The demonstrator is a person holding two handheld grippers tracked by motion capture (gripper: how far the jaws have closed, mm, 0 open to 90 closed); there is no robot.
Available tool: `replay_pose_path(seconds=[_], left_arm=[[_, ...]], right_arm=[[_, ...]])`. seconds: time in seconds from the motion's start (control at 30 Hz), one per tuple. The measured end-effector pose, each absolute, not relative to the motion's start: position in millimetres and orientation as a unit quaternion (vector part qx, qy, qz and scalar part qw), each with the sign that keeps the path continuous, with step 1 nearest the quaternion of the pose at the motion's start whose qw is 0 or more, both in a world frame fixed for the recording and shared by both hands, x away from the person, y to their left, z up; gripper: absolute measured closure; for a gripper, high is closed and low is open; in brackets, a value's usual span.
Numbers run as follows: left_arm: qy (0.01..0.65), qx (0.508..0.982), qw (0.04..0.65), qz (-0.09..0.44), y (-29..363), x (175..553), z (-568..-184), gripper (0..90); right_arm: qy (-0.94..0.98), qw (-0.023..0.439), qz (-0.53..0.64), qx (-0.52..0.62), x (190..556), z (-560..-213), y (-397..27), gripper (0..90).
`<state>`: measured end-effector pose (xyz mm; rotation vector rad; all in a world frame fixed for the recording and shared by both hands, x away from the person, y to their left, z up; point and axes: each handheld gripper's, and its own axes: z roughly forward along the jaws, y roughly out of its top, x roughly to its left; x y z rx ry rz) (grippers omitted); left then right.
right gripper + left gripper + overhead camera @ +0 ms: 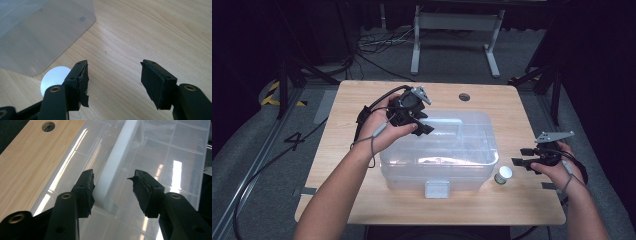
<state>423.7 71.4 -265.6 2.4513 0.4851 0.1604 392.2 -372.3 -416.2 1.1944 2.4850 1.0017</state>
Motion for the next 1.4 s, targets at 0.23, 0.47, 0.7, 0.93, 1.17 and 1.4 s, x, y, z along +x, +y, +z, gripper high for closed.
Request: replay_pose_path(seconds=[0.23, 0.47, 0.7, 0.93, 1.17, 1.4], left_arm=[[0.174, 0.933, 0.313, 0.024, 74.7, 416.9, -265.9, 65.5], [0.163, 0.948, 0.266, 0.061, 64.3, 420.3, -283.6, 71.6], [0.156, 0.947, 0.269, 0.081, 64.3, 418.0, -283.8, 73.3], [0.157, 0.946, 0.271, 0.087, 64.3, 420.9, -282.3, 73.8], [0.167, 0.944, 0.271, 0.089, 63.5, 428.4, -274.3, 73.9], [0.183, 0.937, 0.286, 0.078, 66.5, 443.6, -266.0, 73.3]], right_arm=[[0.842, 0.104, 0.340, 0.404, 392.3, -416.8, -371.5, 39.0], [0.844, 0.105, 0.340, 0.400, 392.3, -417.5, -370.8, 38.7], [0.844, 0.105, 0.341, 0.401, 392.3, -418.0, -371.6, 38.5], [0.847, 0.114, 0.353, 0.381, 392.3, -417.3, -371.2, 49.2], [0.843, 0.099, 0.373, 0.375, 387.7, -412.6, -367.6, 61.0], [0.843, 0.088, 0.368, 0.382, 385.1, -409.2, -368.3, 68.0]])
